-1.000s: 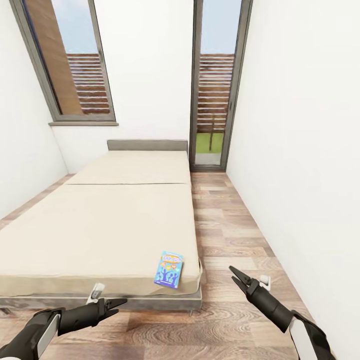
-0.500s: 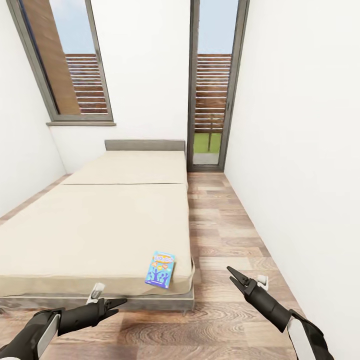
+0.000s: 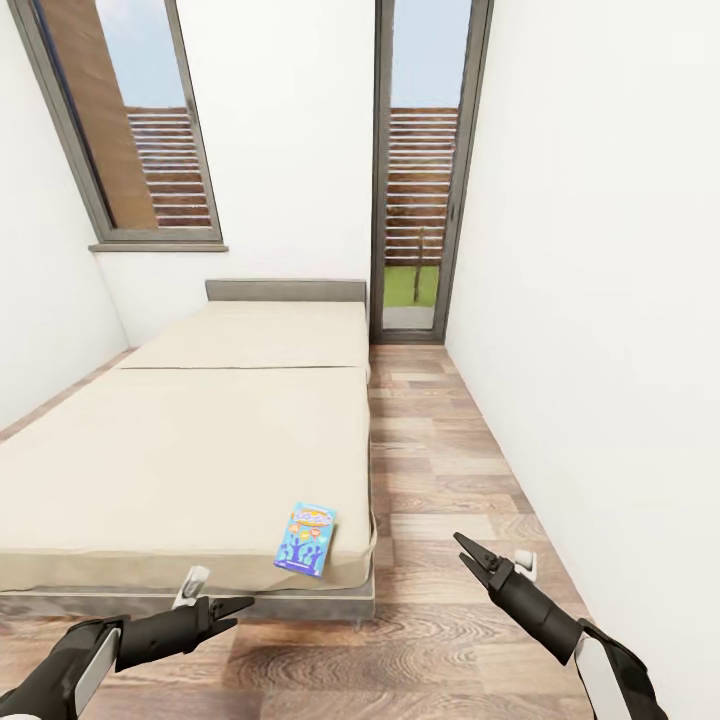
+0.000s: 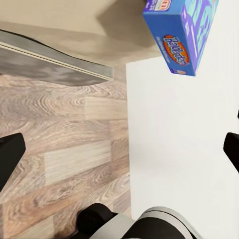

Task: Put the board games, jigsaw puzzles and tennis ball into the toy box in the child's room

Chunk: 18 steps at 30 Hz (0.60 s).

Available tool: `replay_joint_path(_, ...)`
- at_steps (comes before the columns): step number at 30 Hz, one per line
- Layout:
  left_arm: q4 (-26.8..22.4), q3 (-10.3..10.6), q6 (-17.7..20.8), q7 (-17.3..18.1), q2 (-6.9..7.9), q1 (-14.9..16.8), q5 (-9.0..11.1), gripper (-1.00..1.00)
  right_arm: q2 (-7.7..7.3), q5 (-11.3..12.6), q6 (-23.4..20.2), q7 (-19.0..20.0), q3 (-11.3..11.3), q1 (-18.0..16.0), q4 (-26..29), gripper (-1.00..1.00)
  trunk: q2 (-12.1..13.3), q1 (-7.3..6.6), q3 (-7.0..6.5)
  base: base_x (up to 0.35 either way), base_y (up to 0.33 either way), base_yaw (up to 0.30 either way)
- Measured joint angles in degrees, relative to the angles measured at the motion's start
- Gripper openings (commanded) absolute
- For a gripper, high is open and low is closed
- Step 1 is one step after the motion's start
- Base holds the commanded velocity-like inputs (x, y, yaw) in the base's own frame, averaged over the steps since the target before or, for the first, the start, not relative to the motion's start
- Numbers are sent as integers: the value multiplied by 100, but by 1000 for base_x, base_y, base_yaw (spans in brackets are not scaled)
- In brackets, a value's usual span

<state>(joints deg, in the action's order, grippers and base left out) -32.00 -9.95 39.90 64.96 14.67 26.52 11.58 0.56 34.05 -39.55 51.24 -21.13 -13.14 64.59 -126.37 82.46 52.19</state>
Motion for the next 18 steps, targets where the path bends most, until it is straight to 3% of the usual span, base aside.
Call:
replay_joint_path(9, 1, 1, 0, -1, 0, 0, 3, 100, 0, -1, 0, 0, 1, 0, 1, 100, 0, -1, 0, 56, -116, 0)
replay_joint_path(18, -2, -2, -1, 63, 0, 0, 7, 100, 0, 0, 1, 0, 0, 0, 0, 100, 0, 0, 0, 13, -24, 0)
